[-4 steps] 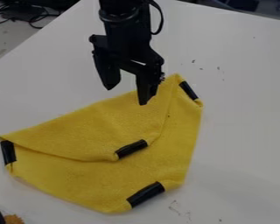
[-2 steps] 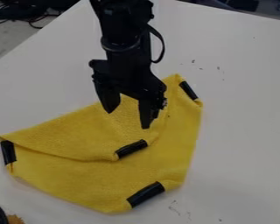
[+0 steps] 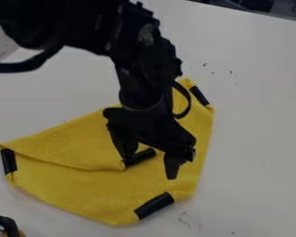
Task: Fold the cloth from bottom right to the center
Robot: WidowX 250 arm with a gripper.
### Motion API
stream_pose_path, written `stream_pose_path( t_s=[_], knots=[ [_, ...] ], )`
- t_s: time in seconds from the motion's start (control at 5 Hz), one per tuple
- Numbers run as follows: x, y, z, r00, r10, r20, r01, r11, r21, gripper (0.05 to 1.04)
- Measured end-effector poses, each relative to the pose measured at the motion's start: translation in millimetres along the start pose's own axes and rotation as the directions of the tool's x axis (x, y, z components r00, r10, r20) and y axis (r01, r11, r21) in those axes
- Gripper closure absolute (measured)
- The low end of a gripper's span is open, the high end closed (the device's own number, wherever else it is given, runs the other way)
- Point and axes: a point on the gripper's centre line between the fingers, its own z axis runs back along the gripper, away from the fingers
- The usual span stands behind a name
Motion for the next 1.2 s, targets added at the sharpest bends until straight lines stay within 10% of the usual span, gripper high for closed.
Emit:
stream_pose_path(
  t_s=[0.6, 1.2],
  knots=[
    [-18, -39, -37, 0.999, 0.04, -0.03, -0.042, 0.998, -0.049, 0.083],
    [-22, -10, -38, 0.998, 0.034, -0.058, -0.033, 0.999, 0.009, 0.083]
  ],
)
